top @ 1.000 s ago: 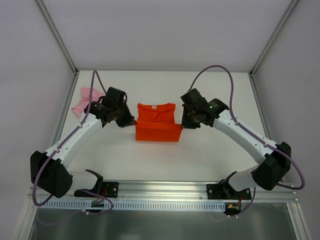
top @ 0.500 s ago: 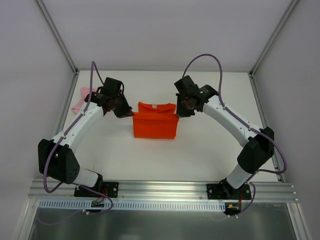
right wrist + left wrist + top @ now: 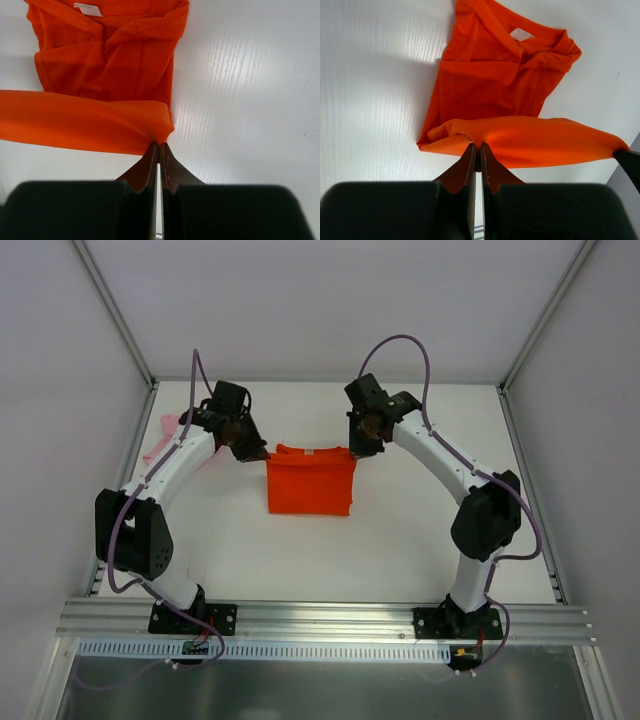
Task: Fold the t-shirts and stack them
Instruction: Fold the long partially folded tshirt into a neat square
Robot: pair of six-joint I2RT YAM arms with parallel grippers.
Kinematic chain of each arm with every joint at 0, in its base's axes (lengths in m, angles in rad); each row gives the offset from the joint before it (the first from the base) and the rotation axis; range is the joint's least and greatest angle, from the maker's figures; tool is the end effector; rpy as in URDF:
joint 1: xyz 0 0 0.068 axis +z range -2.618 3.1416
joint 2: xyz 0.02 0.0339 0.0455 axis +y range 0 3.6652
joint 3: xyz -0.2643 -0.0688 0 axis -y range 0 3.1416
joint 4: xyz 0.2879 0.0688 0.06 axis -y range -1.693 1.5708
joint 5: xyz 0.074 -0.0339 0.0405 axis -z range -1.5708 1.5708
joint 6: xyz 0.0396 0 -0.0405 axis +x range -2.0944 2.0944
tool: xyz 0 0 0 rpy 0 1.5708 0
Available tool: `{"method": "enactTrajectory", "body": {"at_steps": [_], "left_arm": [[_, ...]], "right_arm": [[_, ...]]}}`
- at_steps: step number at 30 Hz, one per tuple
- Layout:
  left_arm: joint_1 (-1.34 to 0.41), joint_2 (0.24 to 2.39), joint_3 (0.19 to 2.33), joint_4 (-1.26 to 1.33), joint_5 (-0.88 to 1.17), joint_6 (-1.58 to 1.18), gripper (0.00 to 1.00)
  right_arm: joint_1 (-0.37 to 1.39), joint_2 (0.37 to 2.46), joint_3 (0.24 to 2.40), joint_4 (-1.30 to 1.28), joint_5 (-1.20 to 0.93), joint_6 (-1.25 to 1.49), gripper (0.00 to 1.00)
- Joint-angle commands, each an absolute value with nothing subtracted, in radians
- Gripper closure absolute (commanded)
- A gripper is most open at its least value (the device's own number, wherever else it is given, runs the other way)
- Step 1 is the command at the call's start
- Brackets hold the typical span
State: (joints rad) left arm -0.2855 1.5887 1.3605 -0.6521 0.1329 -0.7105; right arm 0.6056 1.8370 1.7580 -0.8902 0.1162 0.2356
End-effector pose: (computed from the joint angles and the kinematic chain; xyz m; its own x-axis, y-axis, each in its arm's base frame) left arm 0.3736 -0.1151 0.2838 -0.7956 -0.4402 -0.4162 -0.2095 0.8445 -0.4928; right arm 0.3688 0.2498 0.3121 -0.7785 -0.2570 -0.5726 -0.3391 0.9399 0.0392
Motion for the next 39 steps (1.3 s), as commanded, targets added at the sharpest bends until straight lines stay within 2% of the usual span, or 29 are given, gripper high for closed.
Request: {"method": "enactTrajectory", "body": {"at_steps": [1,19,20,21,23,24,25,27,28,30,32,36,39], "left_arm": [[-0.261,1.629,1.422,-0.634,0.129,-0.664,1.00],[-0.222,1.917,1.557,-0.525,0.195,-0.626,1.00],[-0.221,1.937,1.563,-0.516,0.196,-0.623,0.95],[-0.221,1.948,1.575,-0.514,0.199,-0.618,0.82],[-0.219,1.973,1.588,-0.512,0.195,-0.614,0.77],[-0.221,1.979,1.600,-0.517,0.192,-0.611,0.73],[-0.221,1.982,1.601,-0.512,0.184,-0.611,0.67],[-0.216,1.996,1.605,-0.499,0.187,-0.617,0.61],[-0.216,2.000,1.608,-0.492,0.189,-0.623,0.52],[-0.215,2.013,1.615,-0.482,0.183,-0.633,0.52],[-0.209,2.011,1.615,-0.468,0.176,-0.646,0.49],[-0.181,1.999,1.647,-0.466,0.190,-0.640,0.46],[-0.156,1.961,1.663,-0.479,0.268,-0.606,0.45]], "right_arm": [[0.578,1.885,1.821,-0.907,0.124,0.173,0.99],[0.499,2.125,1.956,-0.787,0.091,0.115,0.99],[0.494,2.140,1.962,-0.781,0.074,0.107,0.99],[0.491,2.147,1.968,-0.776,0.072,0.104,0.97],[0.488,2.163,1.988,-0.755,0.060,0.089,0.87],[0.489,2.177,1.994,-0.746,0.057,0.084,0.71],[0.489,2.186,2.002,-0.741,0.058,0.081,0.69],[0.488,2.213,2.028,-0.718,0.055,0.066,0.68],[0.488,2.221,2.034,-0.700,0.051,0.061,0.61],[0.486,2.238,2.040,-0.669,0.058,0.052,0.47],[0.477,2.246,2.058,-0.631,0.067,0.041,0.49],[0.453,2.234,2.092,-0.600,0.052,0.025,0.39],[0.427,2.165,2.109,-0.614,-0.001,0.032,0.37]]}}
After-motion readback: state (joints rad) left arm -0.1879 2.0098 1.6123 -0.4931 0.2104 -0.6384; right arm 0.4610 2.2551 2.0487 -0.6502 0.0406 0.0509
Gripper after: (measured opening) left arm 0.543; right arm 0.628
